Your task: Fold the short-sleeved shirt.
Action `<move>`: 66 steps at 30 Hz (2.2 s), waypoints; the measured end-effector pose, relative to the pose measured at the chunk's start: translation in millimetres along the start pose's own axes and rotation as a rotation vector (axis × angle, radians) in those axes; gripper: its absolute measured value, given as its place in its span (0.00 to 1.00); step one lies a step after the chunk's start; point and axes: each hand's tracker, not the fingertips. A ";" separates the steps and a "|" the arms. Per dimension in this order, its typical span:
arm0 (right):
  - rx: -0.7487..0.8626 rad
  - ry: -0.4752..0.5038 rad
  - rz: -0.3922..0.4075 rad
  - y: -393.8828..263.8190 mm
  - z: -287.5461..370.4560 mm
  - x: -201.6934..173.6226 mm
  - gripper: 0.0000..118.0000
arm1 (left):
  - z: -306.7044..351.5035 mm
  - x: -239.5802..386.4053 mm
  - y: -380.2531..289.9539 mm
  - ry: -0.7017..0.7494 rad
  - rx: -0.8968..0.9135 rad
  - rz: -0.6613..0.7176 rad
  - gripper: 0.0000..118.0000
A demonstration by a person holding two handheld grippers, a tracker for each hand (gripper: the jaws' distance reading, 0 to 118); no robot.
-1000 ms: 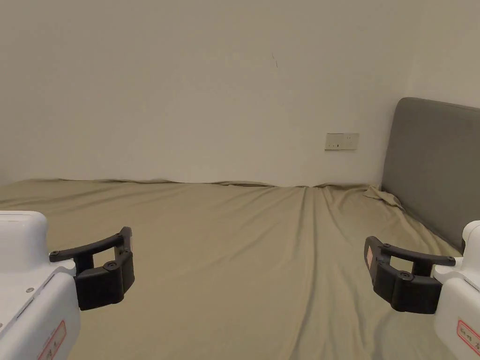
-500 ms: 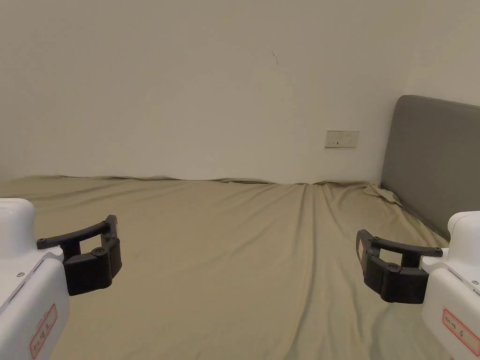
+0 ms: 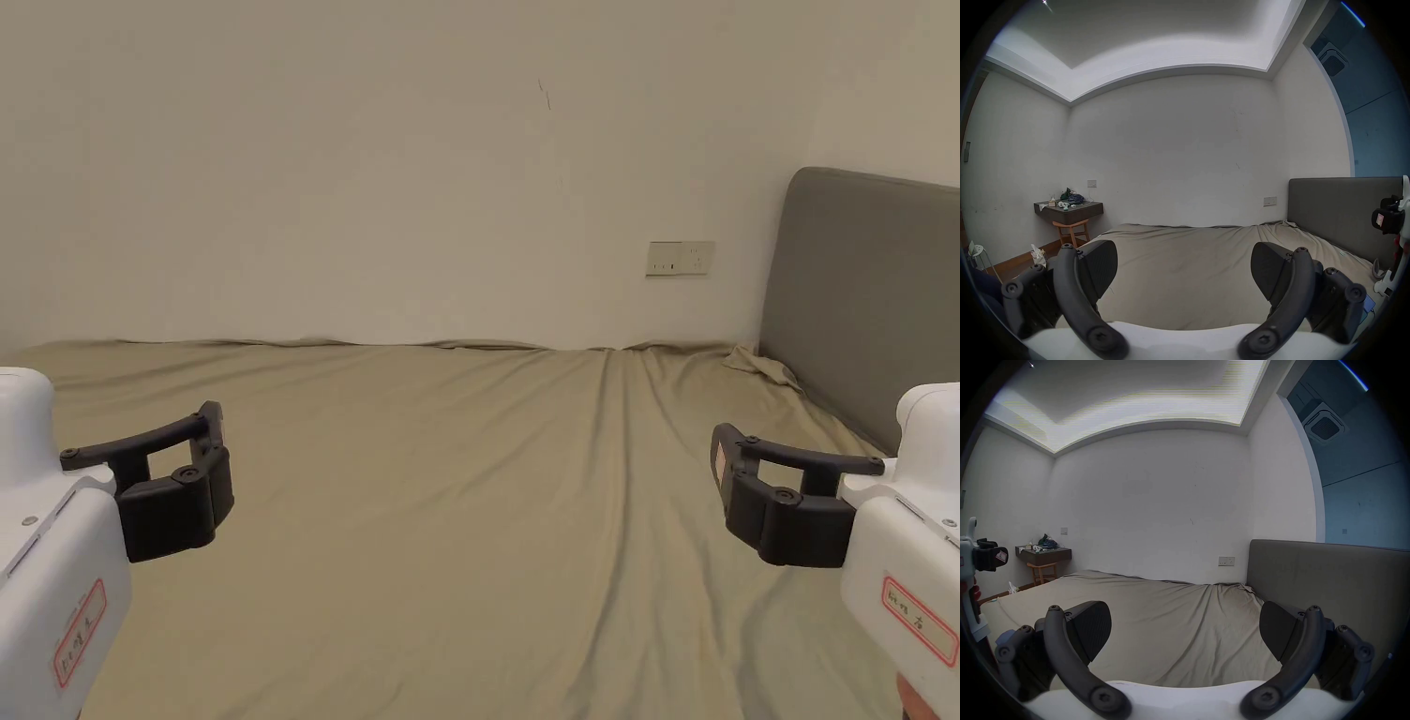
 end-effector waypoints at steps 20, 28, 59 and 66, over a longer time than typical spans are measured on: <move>-0.006 -0.008 -0.025 1.7 -1.3 1.7 1.00 | -1.8 0.2 1.7 -0.019 -0.005 0.006 0.98; -0.003 0.039 -0.071 7.5 0.0 4.9 1.00 | -6.2 1.7 2.0 -0.022 -0.017 -0.005 0.98; -0.037 -0.142 0.004 14.8 -5.6 -6.6 1.00 | -14.3 8.2 -1.3 -0.051 -0.038 0.004 0.98; -0.034 0.127 -0.173 17.4 -5.5 9.2 1.00 | -13.6 8.3 0.5 -0.052 -0.039 0.006 0.98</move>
